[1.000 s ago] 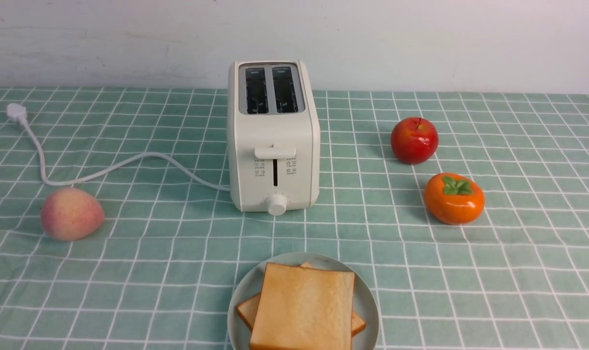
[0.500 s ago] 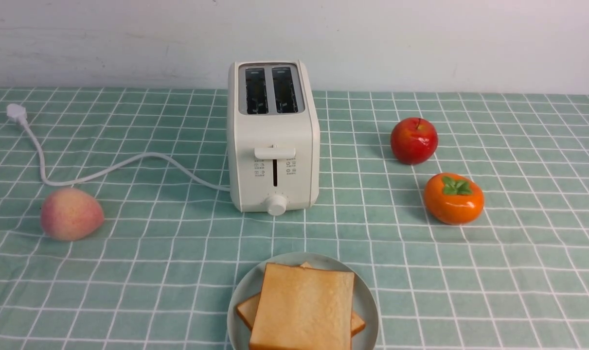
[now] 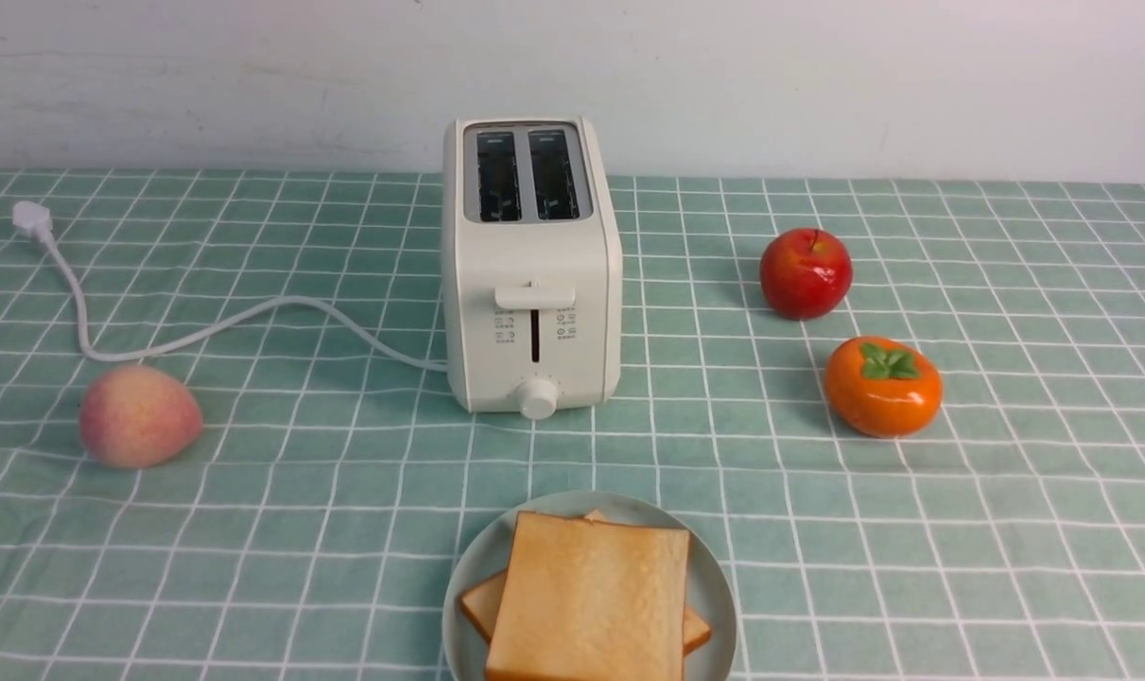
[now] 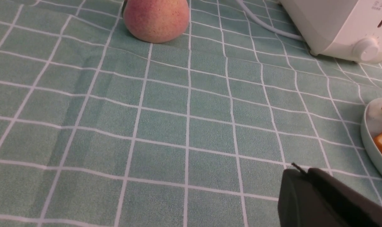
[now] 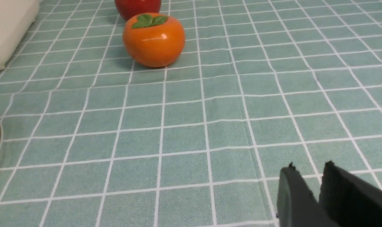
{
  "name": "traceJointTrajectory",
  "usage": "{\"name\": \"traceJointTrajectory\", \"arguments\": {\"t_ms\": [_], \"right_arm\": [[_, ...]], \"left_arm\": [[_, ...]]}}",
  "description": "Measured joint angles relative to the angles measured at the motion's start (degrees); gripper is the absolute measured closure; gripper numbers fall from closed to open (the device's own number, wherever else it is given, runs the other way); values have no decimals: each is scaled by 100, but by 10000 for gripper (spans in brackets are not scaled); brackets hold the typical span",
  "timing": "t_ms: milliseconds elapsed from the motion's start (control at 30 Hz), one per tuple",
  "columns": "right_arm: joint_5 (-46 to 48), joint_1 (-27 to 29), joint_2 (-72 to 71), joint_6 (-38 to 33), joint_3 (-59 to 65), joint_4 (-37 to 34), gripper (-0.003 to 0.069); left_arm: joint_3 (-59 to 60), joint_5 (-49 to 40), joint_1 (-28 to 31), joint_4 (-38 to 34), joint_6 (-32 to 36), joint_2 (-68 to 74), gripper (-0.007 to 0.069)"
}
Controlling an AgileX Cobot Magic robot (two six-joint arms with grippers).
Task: Take toasted bread from bread machine on blue coffee table place on plate.
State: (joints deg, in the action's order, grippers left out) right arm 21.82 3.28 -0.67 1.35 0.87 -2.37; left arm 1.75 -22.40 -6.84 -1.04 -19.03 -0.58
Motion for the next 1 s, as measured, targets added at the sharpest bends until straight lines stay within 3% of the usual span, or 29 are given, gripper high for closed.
{"name": "traceJointTrajectory", "arguments": {"t_ms": [1000], "right_arm": [[0,19,0,-4,0,0,481]], "left_arm": [[0,0,0,0,0,0,575]]}}
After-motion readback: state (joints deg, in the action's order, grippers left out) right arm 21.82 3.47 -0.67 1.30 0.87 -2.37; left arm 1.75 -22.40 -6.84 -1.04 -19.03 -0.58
